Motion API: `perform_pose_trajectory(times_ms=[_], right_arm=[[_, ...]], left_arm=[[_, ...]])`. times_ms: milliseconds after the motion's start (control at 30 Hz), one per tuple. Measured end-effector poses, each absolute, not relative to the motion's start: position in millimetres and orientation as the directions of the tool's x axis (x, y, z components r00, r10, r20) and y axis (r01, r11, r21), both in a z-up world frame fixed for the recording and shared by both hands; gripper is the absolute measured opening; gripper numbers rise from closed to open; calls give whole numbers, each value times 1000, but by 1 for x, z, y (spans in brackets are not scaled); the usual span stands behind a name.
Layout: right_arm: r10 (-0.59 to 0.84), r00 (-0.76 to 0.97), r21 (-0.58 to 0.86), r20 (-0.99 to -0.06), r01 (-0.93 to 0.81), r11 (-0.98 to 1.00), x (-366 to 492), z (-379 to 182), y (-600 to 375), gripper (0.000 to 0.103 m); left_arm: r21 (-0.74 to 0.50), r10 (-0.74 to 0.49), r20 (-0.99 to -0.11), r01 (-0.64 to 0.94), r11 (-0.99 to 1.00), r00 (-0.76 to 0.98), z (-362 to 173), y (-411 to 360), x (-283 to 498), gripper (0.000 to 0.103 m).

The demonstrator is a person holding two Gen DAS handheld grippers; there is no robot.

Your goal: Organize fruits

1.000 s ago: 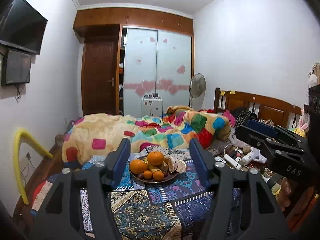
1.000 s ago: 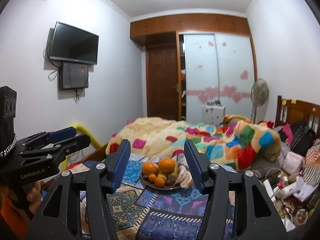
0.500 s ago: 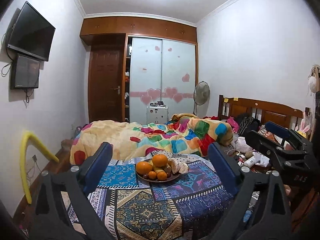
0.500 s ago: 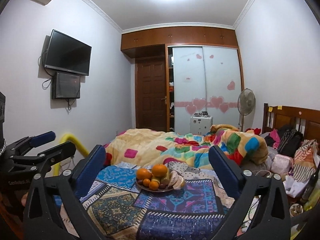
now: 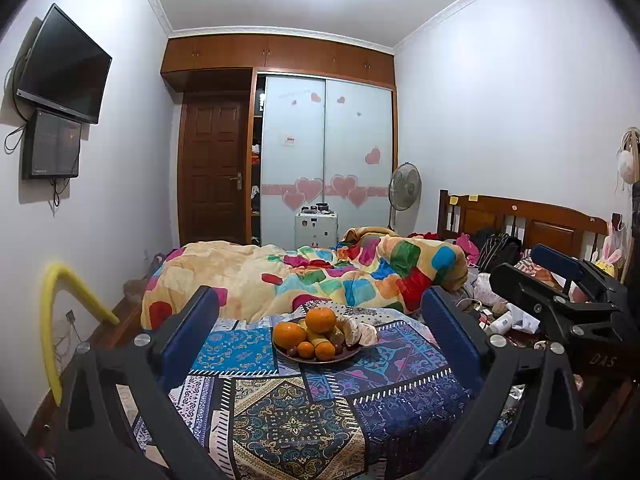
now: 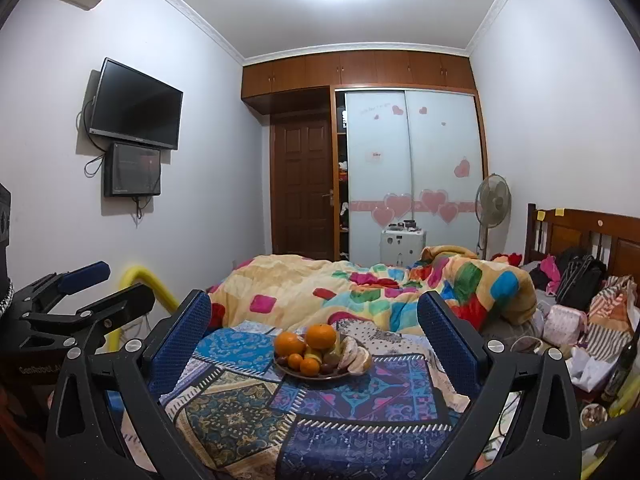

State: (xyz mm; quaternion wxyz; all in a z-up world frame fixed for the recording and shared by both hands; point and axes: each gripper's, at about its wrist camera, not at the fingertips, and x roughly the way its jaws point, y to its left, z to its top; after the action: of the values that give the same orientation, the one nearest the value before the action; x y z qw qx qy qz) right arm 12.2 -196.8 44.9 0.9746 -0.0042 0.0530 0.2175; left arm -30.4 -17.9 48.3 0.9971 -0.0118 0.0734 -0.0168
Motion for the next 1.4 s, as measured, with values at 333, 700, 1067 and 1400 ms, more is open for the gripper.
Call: perform_pose_trajectory(times_ms=[333,700,1067,1400], right_arm=[[425,899,16,-109,-426,905,12,45,-197,103],[425,898,18,-114,-426,904,13,44,-196,103],[427,897,19,-114,-428,904,13,43,-195,103],[428,896,23,-115,-429,903,13,42,-195,103]], left_arm=[[-40,-37,-155,31,999,987,46,-16,-27,102],[-42,-38,-163,31,999,986,43,-15,-26,102],[-42,-40,-164,33,999,986,43,-16,-25,102],[-42,-43,-167,36,998,985,43,-15,-26,102]])
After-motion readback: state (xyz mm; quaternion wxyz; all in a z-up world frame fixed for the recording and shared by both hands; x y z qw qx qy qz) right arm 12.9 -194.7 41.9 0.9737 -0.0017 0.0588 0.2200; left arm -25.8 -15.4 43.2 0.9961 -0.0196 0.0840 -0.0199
